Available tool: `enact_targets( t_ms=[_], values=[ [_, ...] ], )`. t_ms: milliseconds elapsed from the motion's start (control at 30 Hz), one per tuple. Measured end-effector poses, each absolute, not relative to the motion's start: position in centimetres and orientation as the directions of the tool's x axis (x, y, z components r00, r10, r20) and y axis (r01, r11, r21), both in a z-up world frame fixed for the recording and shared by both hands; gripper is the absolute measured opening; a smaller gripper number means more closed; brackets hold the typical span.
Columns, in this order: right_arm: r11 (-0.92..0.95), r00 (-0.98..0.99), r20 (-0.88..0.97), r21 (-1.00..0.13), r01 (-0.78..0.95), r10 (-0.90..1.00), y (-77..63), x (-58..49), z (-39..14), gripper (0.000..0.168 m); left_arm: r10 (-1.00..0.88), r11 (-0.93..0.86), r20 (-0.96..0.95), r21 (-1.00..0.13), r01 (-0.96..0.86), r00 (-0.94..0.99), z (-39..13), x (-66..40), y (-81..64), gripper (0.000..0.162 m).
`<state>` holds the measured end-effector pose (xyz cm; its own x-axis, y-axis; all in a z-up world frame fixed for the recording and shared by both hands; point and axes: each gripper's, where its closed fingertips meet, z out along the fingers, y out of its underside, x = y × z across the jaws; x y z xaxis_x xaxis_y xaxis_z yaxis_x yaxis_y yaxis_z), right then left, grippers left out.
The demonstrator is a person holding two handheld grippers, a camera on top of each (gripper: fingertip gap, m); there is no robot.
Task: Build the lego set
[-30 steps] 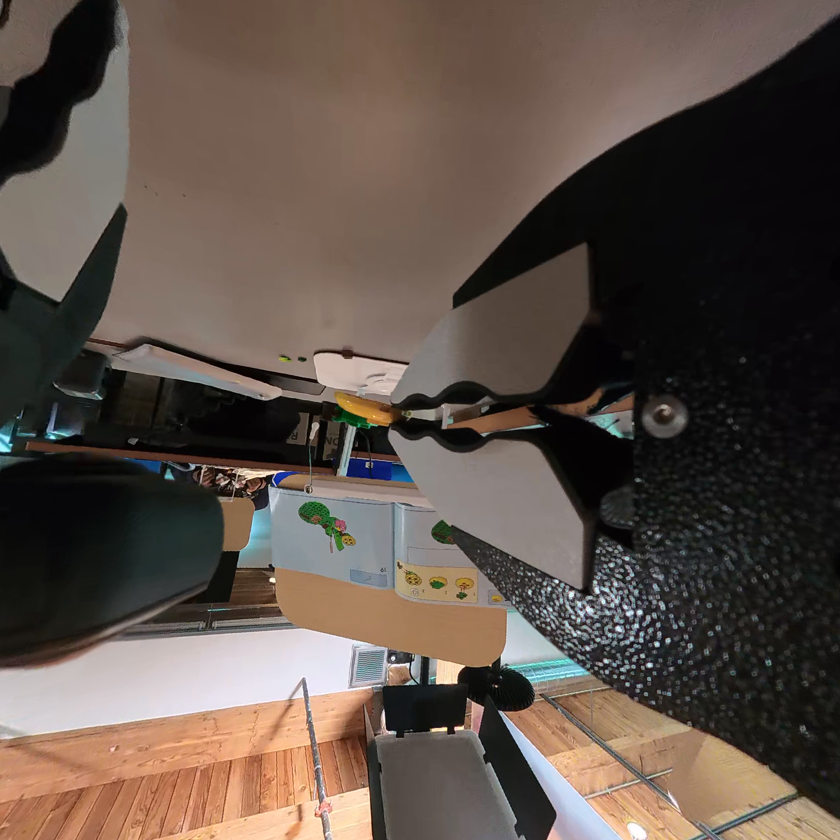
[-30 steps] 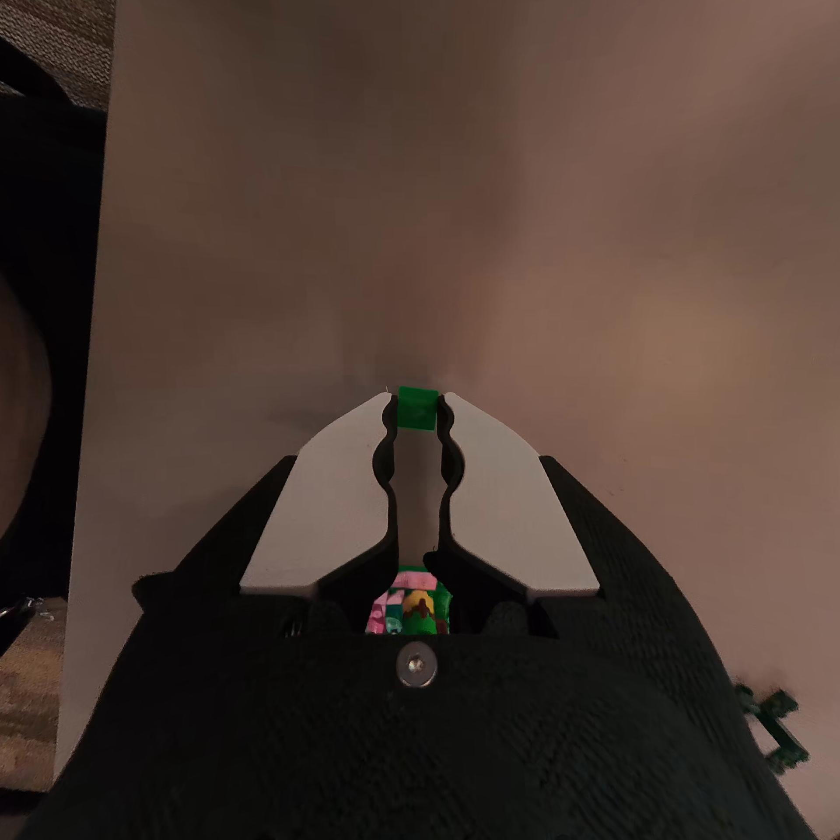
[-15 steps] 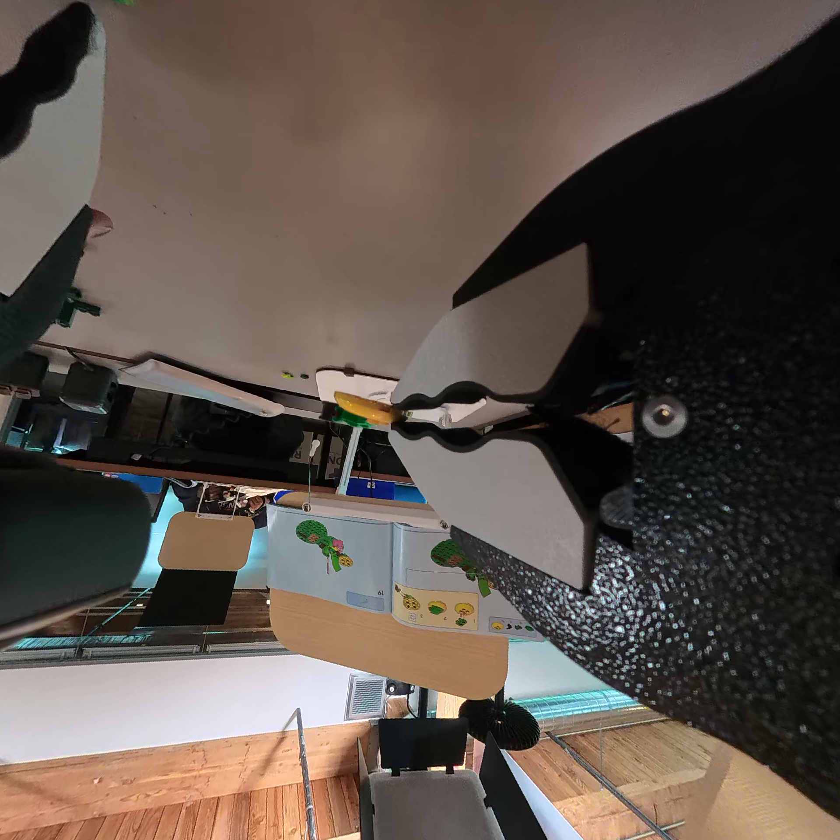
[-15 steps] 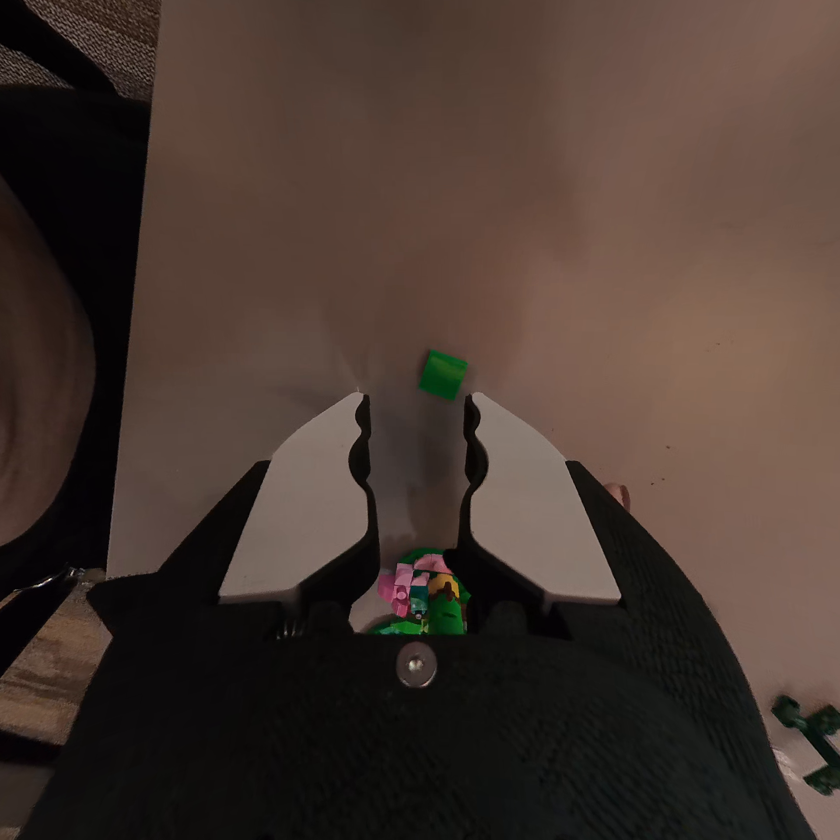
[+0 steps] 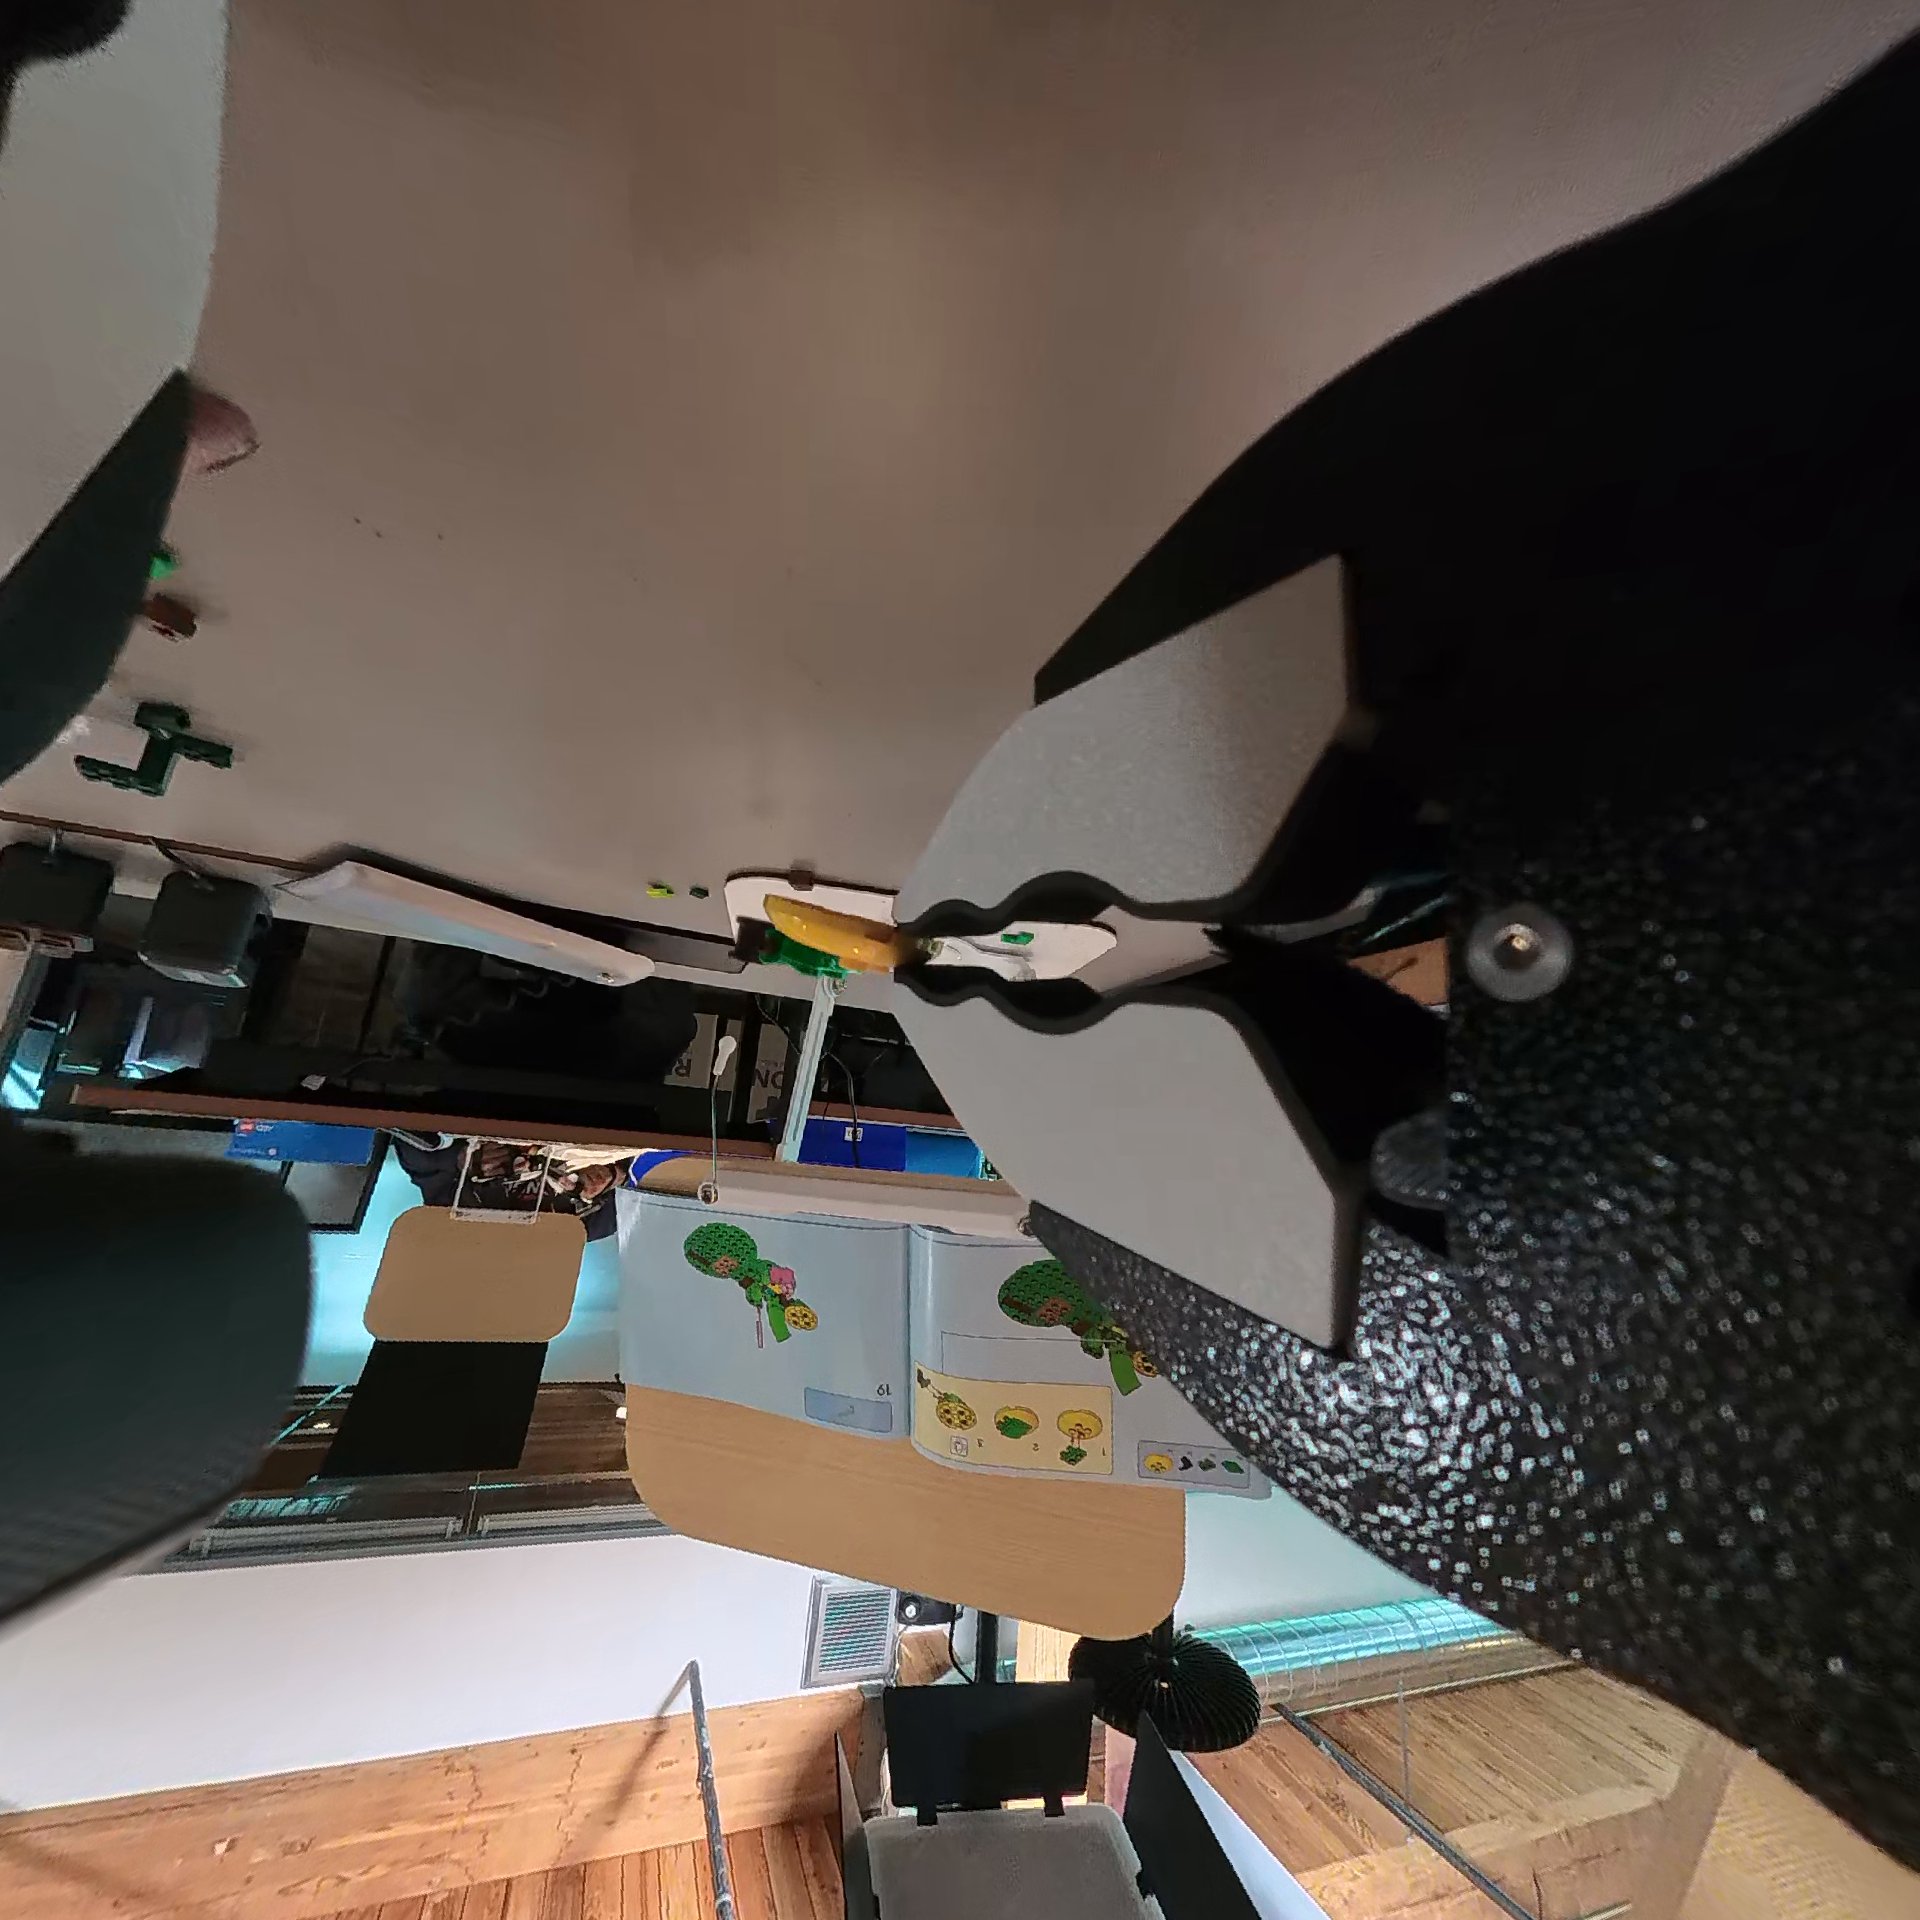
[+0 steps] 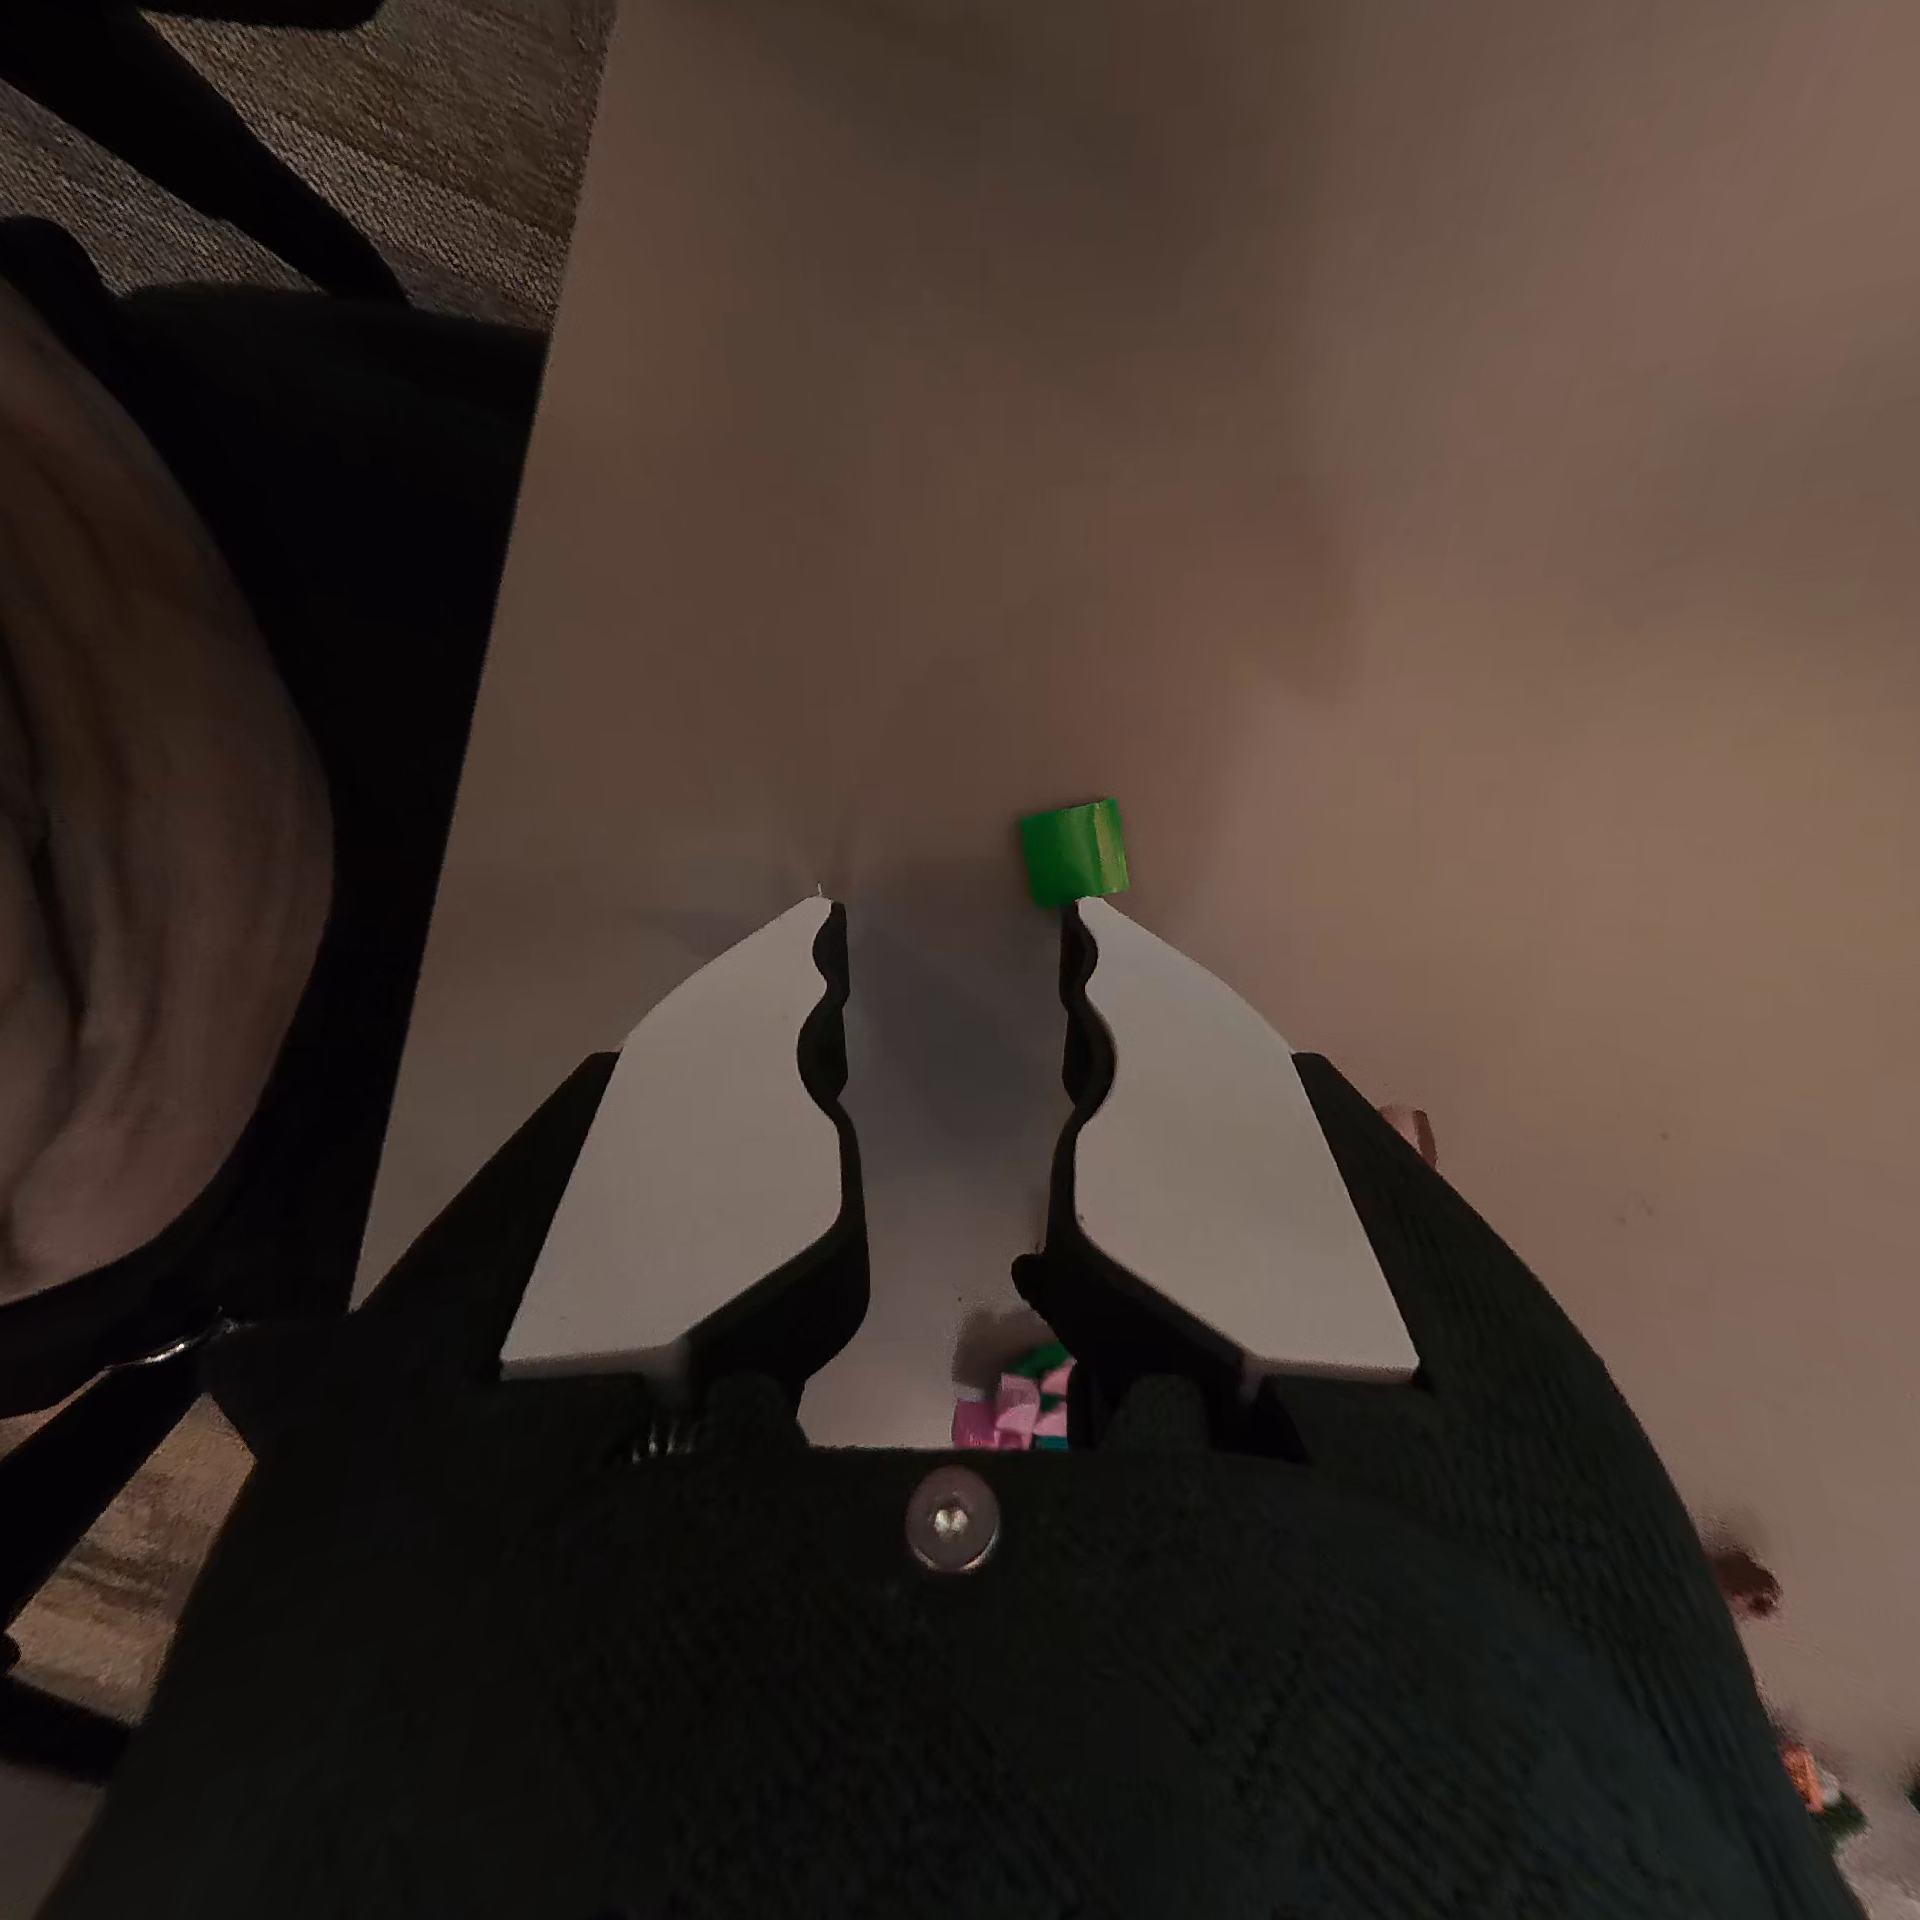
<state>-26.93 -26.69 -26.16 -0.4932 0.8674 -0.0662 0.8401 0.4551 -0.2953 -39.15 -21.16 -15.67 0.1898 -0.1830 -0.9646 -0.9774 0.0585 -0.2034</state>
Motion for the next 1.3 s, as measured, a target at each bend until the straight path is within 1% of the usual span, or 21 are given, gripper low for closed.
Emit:
enact_targets(
  t_ms=[200, 300, 367, 433, 467, 600, 667, 733, 867, 1133, 1167, 1200, 1233, 1300],
  values=[
    [0.465, -0.518, -0.101, -0.321, 0.825, 0.849, -28.3, -27.8, -26.1, 0.038, -0.192, 0.056, -0.964, -0.196, -0.979, 0.182, -15.9, -39.1, -21.1, 0.005],
    [0.576, -0.612, -0.015, -0.321, 0.752, 0.791, -27.7, -28.1, -25.7, 0.037, -0.194, 0.04, -0.964, -0.191, -0.981, 0.18, -16.0, -39.8, -21.2, 0.005],
    [0.727, -0.739, 0.093, -0.299, 0.618, 0.667, -27.1, -28.3, -25.2, 0.037, -0.195, 0.024, -0.964, -0.186, -0.982, 0.178, -16.2, -40.4, -21.2, 0.005],
    [0.878, -0.867, 0.196, -0.253, 0.407, 0.458, -27.1, -28.5, -24.8, 0.033, -0.195, 0.005, -0.966, -0.174, -0.985, 0.17, -16.3, -41.1, -21.3, 0.005],
    [0.921, -0.901, 0.229, -0.221, 0.321, 0.369, -27.2, -28.8, -24.7, 0.032, -0.195, -0.005, -0.966, -0.17, -0.986, 0.167, -16.4, -41.4, -21.4, 0.005],
    [0.982, -0.969, 0.184, -0.122, 0.141, 0.162, -27.0, -29.3, -24.8, 0.03, -0.198, -0.033, -0.967, -0.154, -0.988, 0.157, -16.6, -42.6, -21.6, 0.005],
    [0.993, -0.985, 0.145, -0.079, 0.084, 0.095, -26.5, -29.6, -25.0, 0.028, -0.196, -0.05, -0.968, -0.152, -0.987, 0.159, -16.6, -43.3, -21.8, 0.005],
    [0.997, -0.992, 0.111, -0.064, 0.047, 0.054, -26.3, -29.8, -25.2, 0.027, -0.193, -0.064, -0.967, -0.157, -0.985, 0.167, -16.5, -43.9, -21.9, 0.005],
    [0.999, -0.998, 0.064, -0.054, 0.003, 0.007, -26.4, -30.0, -25.5, 0.026, -0.188, -0.08, -0.965, -0.172, -0.982, 0.184, -16.5, -44.8, -22.1, 0.004],
    [0.998, -1.0, 0.029, -0.056, -0.011, -0.009, -26.7, -29.9, -26.4, 0.024, -0.206, -0.073, -0.962, -0.168, -0.983, 0.18, -17.0, -44.5, -21.8, 0.005],
    [0.998, -0.999, 0.032, -0.064, 0.001, 0.003, -26.8, -30.0, -26.4, 0.023, -0.21, -0.069, -0.962, -0.166, -0.984, 0.177, -17.1, -44.3, -21.8, 0.004],
    [0.997, -0.999, 0.038, -0.068, 0.021, 0.024, -26.8, -30.2, -26.4, 0.015, -0.213, -0.065, -0.961, -0.164, -0.984, 0.174, -17.2, -44.1, -21.7, 0.004],
    [0.996, -0.998, 0.03, -0.071, 0.055, 0.057, -26.9, -30.2, -26.4, 0.014, -0.216, -0.062, -0.961, -0.161, -0.985, 0.171, -17.3, -44.0, -21.6, 0.005],
    [0.978, -0.982, -0.026, -0.09, 0.186, 0.185, -26.9, -29.9, -25.8, 0.014, -0.212, -0.05, -0.963, -0.161, -0.986, 0.168, -17.3, -43.7, -21.5, 0.004]
  ],
)
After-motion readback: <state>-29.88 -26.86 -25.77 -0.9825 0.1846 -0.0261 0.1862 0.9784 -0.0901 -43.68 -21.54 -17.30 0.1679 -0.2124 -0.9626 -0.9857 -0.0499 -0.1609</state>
